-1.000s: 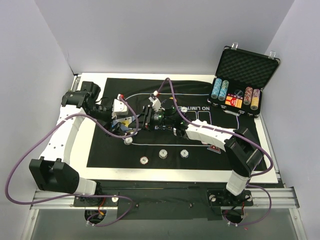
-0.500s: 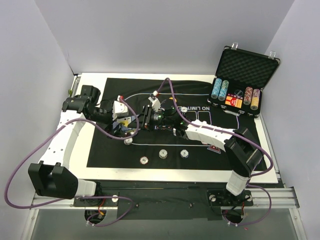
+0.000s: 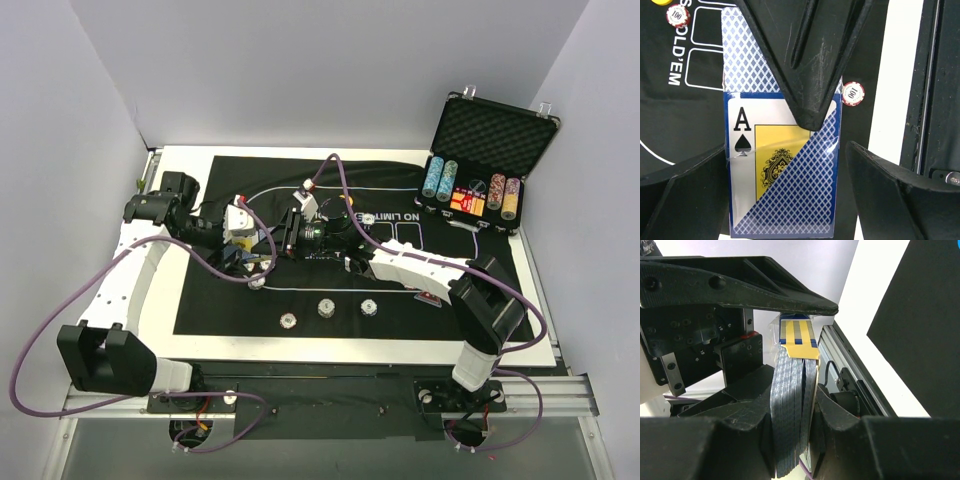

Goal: Distribute texas hold em gaming equipment

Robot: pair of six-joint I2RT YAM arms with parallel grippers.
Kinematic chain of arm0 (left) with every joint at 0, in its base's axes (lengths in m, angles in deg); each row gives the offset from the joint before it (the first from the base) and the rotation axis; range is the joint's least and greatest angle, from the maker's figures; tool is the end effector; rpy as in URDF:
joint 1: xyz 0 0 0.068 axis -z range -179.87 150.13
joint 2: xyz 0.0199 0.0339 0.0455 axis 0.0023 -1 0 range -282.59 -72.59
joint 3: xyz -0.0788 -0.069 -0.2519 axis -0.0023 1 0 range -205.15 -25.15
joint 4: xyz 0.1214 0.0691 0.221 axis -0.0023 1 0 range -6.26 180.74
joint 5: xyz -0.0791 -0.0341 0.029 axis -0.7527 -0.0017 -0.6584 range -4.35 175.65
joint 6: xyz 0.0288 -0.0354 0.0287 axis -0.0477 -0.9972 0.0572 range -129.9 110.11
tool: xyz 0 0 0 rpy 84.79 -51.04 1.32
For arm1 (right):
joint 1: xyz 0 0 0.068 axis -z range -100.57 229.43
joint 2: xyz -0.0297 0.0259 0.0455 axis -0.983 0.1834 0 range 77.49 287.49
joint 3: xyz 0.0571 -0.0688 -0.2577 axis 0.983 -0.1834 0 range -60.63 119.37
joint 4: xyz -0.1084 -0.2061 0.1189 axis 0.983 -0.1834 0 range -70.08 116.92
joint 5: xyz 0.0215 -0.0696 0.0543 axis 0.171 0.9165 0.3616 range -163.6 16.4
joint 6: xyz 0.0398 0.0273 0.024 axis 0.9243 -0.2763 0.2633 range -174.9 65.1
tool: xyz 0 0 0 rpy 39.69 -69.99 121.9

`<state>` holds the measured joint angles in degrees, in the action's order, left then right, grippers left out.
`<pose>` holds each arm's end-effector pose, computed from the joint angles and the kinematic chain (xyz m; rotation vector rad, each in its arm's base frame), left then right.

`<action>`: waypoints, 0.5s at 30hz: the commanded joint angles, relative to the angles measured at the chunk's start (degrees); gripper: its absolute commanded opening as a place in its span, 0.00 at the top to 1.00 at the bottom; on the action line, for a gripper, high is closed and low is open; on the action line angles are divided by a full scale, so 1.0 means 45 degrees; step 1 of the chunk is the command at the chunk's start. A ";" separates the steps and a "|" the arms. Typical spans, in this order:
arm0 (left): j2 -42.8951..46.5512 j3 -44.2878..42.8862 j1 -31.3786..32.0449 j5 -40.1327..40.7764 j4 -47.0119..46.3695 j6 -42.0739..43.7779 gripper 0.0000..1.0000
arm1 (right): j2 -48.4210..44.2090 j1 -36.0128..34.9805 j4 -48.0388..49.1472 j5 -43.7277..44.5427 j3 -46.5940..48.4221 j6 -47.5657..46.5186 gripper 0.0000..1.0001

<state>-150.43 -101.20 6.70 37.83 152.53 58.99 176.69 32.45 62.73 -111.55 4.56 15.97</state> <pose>0.2390 -0.0541 0.3315 1.5770 1.7474 -0.6827 0.2574 0.3080 0.2899 -0.2642 1.9811 1.9991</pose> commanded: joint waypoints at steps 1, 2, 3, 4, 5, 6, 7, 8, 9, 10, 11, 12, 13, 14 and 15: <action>-0.0377 -0.1086 -0.0209 -0.0625 0.1312 0.1195 0.06 | -0.0735 -0.0126 0.0871 -0.0101 0.0729 -0.0163 0.88; -0.0435 -0.1146 -0.0268 -0.0702 0.1778 0.1564 0.07 | -0.0639 -0.0107 0.0889 -0.0101 0.0709 -0.0163 0.88; -0.0455 -0.1282 -0.0287 -0.0761 0.1976 0.1819 0.07 | -0.0599 -0.0126 0.0870 -0.0101 0.0690 -0.0125 0.89; -0.0436 -0.1322 -0.0288 -0.0781 0.2113 0.1880 0.07 | -0.0502 -0.0126 0.0908 -0.0101 0.0631 -0.0066 0.89; -0.0416 -0.1322 -0.0288 -0.0781 0.2115 0.1822 0.08 | -0.0462 -0.0145 0.1025 -0.0101 0.0631 0.0012 0.89; -0.0358 -0.1284 -0.0288 -0.0723 0.2057 0.1841 0.08 | -0.0404 -0.0126 0.1103 -0.0101 0.0612 0.0071 0.89; -0.0338 -0.1187 -0.0307 -0.0645 0.1979 0.1861 0.10 | -0.0384 -0.0165 0.1181 -0.0120 0.0631 0.0091 0.89; -0.0299 -0.1128 -0.0307 -0.0587 0.1920 0.1938 0.10 | -0.0364 -0.0204 0.1163 -0.0101 0.0670 0.0071 0.89; -0.0299 -0.1069 -0.0269 -0.0547 0.1881 0.1920 0.13 | -0.0403 -0.0204 0.1124 -0.0101 0.0709 -0.0006 0.89; -0.0318 -0.1088 -0.0268 -0.0566 0.1900 0.1919 0.14 | -0.0384 -0.0224 0.1066 -0.0101 0.0728 -0.0046 0.89; -0.0357 -0.1107 -0.0268 -0.0567 0.1938 0.1977 0.16 | -0.0403 -0.0243 0.1007 -0.0081 0.0748 -0.0065 0.89; -0.0435 -0.1108 -0.0249 -0.0586 0.1939 0.1959 0.17 | -0.0403 -0.0243 0.1026 -0.0081 0.0767 -0.0066 0.89; -0.0494 -0.1127 -0.0268 -0.0605 0.1939 0.1939 0.18 | -0.0403 -0.0263 0.1026 -0.0081 0.0826 -0.0027 0.89; -0.0533 -0.1146 -0.0229 -0.0606 0.1881 0.1900 0.19 | -0.0384 -0.0263 0.1045 -0.0081 0.0846 -0.0026 0.89; -0.0572 -0.1147 -0.0229 -0.0644 0.1803 0.1803 0.20 | -0.0384 -0.0282 0.1046 -0.0081 0.0884 -0.0026 0.89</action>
<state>-152.47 -104.44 5.58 37.44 158.61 65.96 176.69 31.71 62.60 -111.73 4.62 15.80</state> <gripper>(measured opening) 0.813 0.196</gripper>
